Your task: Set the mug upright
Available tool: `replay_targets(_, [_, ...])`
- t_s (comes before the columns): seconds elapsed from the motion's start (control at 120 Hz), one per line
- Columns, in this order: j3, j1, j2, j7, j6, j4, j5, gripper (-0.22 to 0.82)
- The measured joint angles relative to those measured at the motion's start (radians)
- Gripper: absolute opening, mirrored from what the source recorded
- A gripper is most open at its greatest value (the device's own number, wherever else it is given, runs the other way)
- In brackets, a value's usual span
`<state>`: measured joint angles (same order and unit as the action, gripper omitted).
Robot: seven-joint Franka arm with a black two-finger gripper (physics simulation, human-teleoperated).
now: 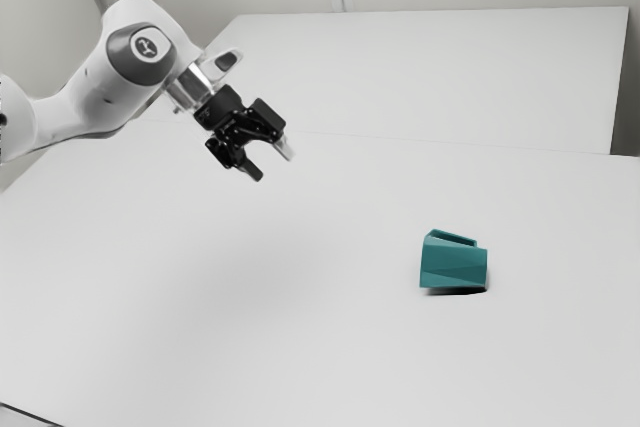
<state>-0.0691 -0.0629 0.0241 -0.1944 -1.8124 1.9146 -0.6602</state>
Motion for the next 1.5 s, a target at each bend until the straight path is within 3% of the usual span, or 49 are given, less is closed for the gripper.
replay_targets(0.508, [0.001, -0.010, 0.119, -0.365, -0.143, 0.164, -0.428, 0.59])
replay_targets(0.892, [0.002, -0.085, 0.226, -0.574, -0.163, 0.176, -0.596, 0.59])
replay_targets(1.5, [0.002, -0.201, 0.288, -0.746, -0.193, 0.152, -0.701, 0.59])
